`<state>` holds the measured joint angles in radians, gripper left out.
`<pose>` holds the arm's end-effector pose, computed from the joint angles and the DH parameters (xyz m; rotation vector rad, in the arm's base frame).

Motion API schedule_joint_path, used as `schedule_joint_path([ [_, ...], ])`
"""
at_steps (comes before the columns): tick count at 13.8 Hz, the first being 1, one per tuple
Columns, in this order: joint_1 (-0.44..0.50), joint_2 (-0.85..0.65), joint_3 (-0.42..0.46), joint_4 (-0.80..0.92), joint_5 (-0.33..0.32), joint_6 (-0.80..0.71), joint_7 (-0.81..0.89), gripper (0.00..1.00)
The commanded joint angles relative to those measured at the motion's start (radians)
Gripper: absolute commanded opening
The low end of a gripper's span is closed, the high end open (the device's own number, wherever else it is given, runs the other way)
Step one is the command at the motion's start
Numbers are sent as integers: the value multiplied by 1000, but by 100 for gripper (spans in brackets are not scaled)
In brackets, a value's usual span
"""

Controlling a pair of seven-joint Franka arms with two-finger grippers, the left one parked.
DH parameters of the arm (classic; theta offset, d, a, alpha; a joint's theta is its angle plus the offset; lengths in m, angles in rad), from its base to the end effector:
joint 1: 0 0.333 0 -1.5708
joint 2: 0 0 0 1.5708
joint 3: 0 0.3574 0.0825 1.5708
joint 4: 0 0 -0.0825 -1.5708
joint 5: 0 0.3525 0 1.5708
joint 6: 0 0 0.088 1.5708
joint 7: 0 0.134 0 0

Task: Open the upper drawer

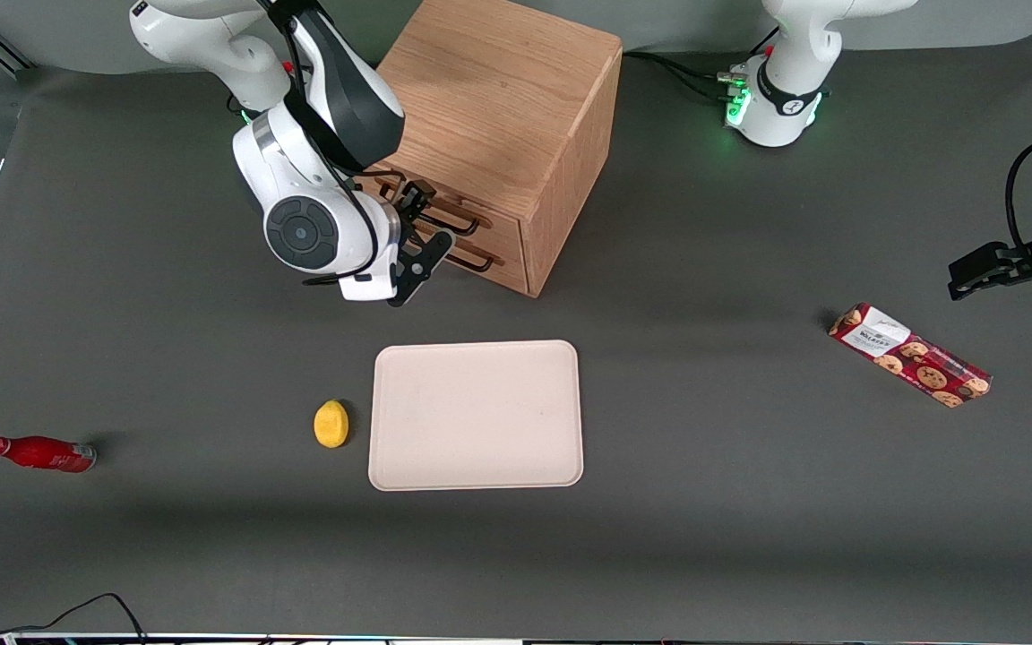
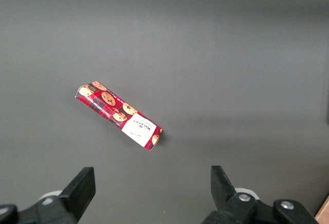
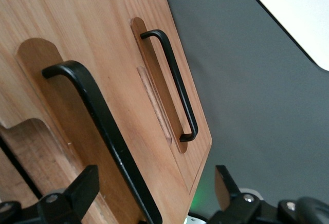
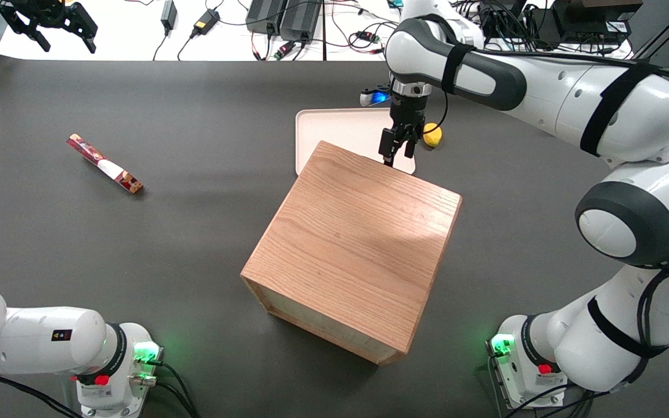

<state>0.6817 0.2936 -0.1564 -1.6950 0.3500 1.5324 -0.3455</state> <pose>0.4574 0.3290 0.4318 -2.5825 -1.0911 0.6783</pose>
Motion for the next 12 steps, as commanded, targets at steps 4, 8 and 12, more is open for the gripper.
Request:
schedule_joint_path([
  [4, -7, -4, 12, -48, 29, 46, -38, 100],
  [8, -1, 16, 12, -60, 30, 67, -49, 100],
  [12, -2, 30, 12, -72, 30, 95, -59, 100],
])
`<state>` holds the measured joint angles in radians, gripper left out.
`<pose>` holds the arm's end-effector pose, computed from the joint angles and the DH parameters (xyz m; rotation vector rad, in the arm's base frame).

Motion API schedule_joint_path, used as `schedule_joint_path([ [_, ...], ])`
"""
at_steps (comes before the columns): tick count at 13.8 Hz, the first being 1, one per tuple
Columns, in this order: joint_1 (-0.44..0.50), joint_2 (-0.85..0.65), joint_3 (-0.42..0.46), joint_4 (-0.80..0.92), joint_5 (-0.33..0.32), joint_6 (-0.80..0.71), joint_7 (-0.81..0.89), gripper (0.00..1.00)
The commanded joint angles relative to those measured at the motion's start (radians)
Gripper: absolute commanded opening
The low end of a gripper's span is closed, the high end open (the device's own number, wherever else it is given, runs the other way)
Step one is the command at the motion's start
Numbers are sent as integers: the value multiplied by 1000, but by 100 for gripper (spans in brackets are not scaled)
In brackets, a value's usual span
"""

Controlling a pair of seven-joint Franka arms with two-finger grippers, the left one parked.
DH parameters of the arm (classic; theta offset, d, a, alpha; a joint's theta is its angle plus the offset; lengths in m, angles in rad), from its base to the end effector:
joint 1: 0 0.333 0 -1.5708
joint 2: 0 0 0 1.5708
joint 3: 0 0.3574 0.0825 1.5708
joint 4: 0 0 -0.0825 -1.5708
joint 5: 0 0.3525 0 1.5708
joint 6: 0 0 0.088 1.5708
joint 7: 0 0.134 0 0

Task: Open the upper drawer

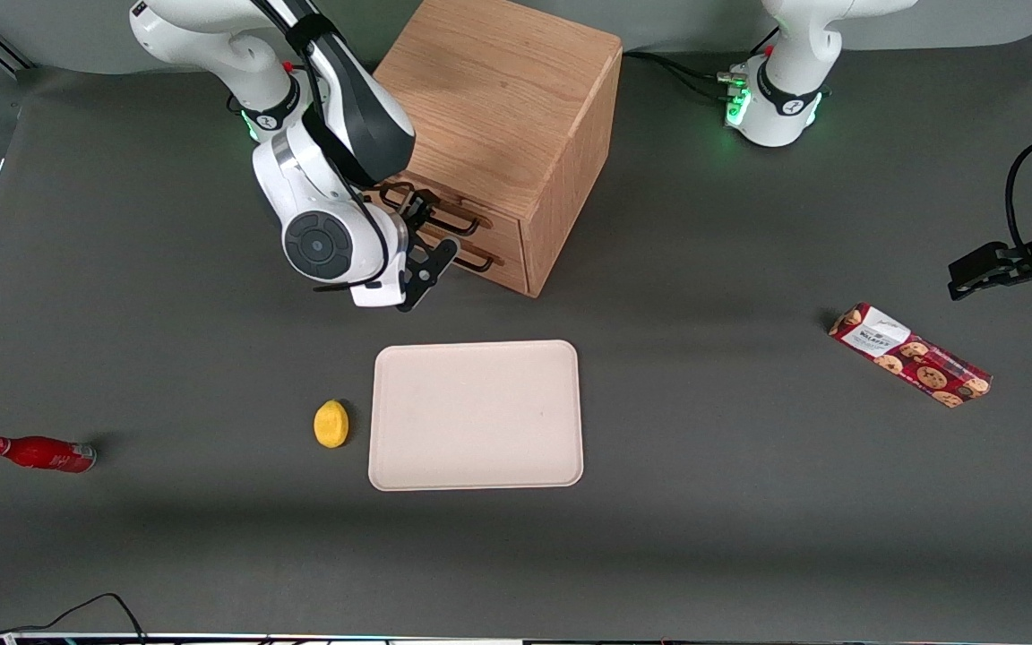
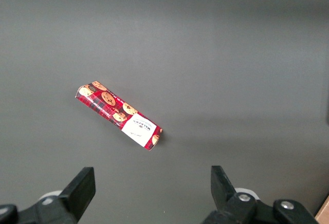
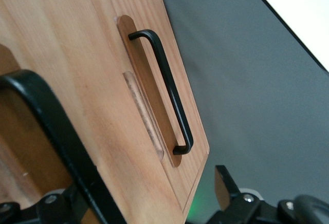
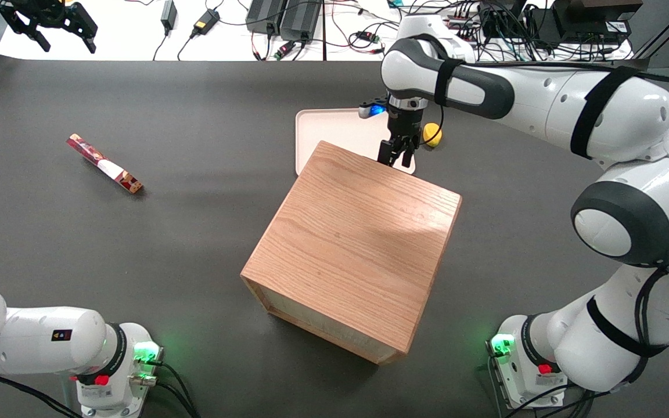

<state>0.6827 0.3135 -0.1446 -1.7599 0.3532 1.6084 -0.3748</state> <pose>0.4536 0.3313 0.3975 -2.5731 -1.1071 0.6864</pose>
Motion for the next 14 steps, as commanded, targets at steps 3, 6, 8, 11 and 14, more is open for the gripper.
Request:
schedule_joint_path([
  [3, -9, 13, 0, -12, 27, 19, -35, 100],
  [6, -8, 21, 0, -9, 29, 19, -36, 100],
  [8, -11, 24, 0, -9, 27, 30, -36, 100],
  [11, -28, 26, 0, -7, 27, 31, -64, 100],
  [14, -52, 27, 0, 0, 26, 31, -65, 100],
])
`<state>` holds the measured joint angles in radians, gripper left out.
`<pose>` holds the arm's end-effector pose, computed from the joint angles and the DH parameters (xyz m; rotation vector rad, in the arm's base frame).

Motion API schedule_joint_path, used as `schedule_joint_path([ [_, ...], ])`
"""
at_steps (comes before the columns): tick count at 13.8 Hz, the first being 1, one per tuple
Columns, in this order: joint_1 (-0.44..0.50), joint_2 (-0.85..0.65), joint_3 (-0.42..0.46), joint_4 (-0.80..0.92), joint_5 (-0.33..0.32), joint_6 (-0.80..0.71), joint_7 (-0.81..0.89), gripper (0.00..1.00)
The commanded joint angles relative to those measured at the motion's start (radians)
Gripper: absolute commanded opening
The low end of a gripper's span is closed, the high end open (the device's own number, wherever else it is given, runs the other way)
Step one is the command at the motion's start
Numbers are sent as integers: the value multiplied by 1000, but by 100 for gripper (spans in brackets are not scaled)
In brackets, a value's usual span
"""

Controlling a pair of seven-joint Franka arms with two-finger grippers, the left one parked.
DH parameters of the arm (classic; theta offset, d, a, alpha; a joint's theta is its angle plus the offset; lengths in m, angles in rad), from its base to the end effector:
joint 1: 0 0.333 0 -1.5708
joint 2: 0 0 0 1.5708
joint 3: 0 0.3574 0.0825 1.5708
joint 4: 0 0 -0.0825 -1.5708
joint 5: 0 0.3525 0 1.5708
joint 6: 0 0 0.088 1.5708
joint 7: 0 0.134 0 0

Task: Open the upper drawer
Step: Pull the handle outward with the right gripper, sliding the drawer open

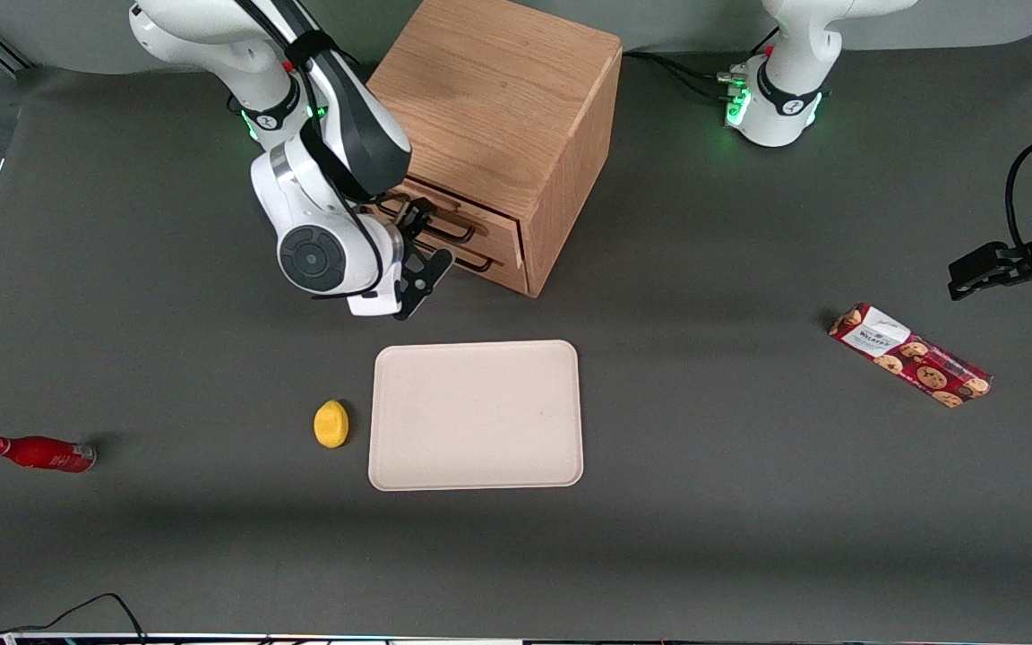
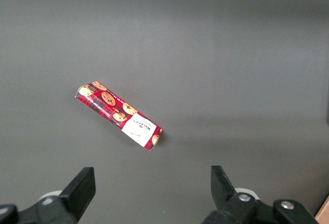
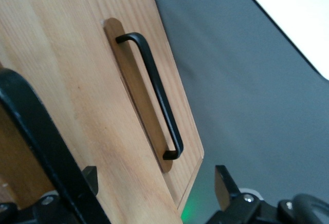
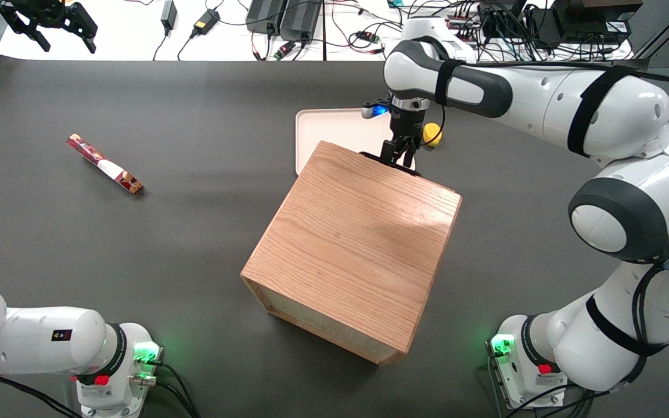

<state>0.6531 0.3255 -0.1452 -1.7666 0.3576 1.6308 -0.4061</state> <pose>0.4657 0.3186 0.3888 -2.5673 -1.0938 0.6660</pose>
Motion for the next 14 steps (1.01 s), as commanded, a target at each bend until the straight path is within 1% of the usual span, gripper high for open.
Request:
schedule_joint_path([
  [1, -30, 15, 1, 10, 21, 9, -34, 100],
  [9, -84, 43, 1, 58, 21, 6, -69, 100],
  [14, -110, 93, 1, 117, 21, 3, -85, 100],
])
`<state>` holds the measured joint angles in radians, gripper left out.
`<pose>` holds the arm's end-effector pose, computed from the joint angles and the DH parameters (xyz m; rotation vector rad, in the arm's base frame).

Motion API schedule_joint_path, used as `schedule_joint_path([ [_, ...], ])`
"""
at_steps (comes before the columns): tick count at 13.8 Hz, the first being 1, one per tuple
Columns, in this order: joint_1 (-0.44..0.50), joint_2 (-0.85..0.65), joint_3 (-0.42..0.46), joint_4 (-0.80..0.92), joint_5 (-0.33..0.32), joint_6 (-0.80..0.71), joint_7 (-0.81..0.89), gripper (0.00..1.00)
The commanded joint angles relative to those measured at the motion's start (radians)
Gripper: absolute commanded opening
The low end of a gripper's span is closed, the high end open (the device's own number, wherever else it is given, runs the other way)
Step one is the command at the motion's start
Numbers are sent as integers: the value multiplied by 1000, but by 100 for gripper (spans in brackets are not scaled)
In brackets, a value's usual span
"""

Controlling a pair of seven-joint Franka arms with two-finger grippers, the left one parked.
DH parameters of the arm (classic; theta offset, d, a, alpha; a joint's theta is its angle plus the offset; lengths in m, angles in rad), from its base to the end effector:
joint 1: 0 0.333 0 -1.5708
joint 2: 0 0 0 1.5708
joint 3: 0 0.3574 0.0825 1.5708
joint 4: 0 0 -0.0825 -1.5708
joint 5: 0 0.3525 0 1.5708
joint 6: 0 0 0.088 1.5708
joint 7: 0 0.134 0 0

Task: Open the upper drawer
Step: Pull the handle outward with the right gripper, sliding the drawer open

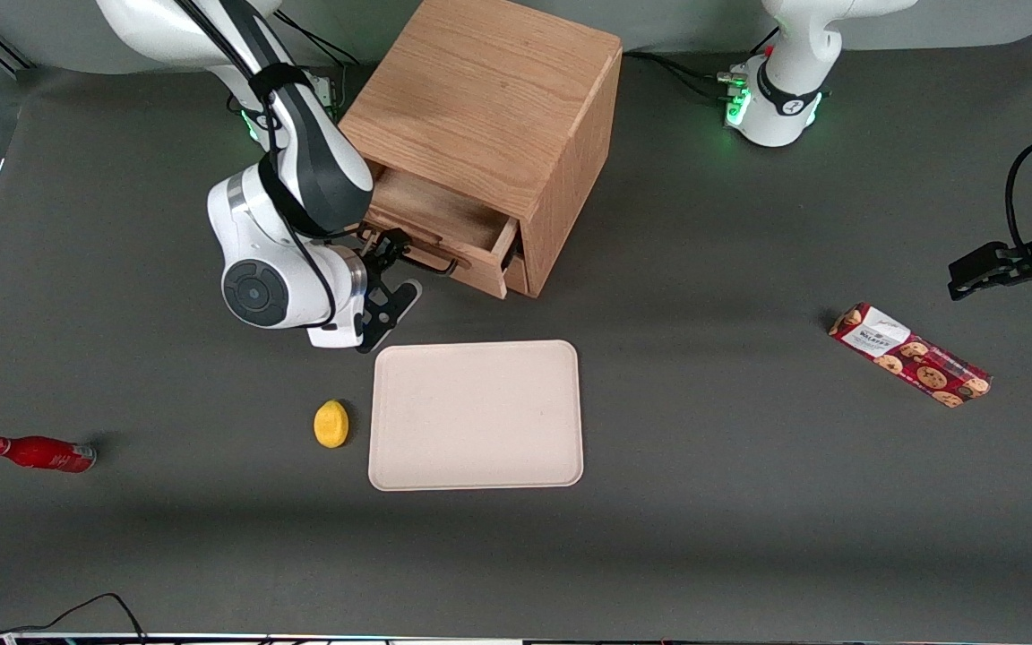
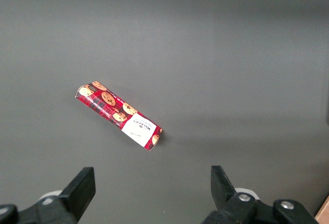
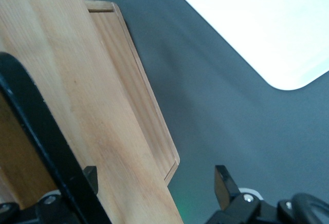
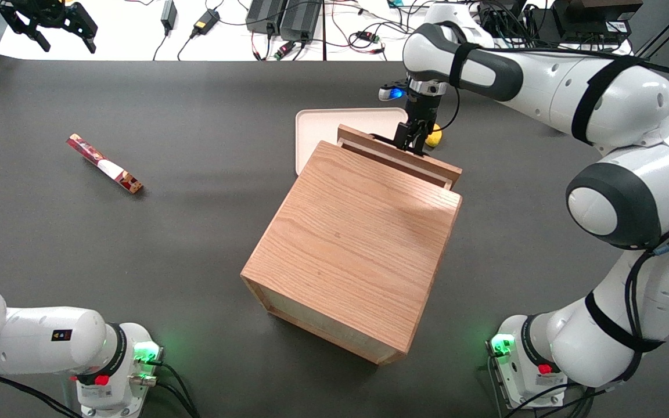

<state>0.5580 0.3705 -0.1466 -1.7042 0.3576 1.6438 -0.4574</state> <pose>0.5122 0.2815 0.3865 -2.5813 -1.0358 0.5881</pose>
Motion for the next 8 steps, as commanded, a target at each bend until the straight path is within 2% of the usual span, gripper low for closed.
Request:
schedule_joint_path([
  [1, -15, 51, 2, 63, 21, -10, -33, 100],
  [8, -90, 74, 39, 93, 21, -12, -76, 100],
])
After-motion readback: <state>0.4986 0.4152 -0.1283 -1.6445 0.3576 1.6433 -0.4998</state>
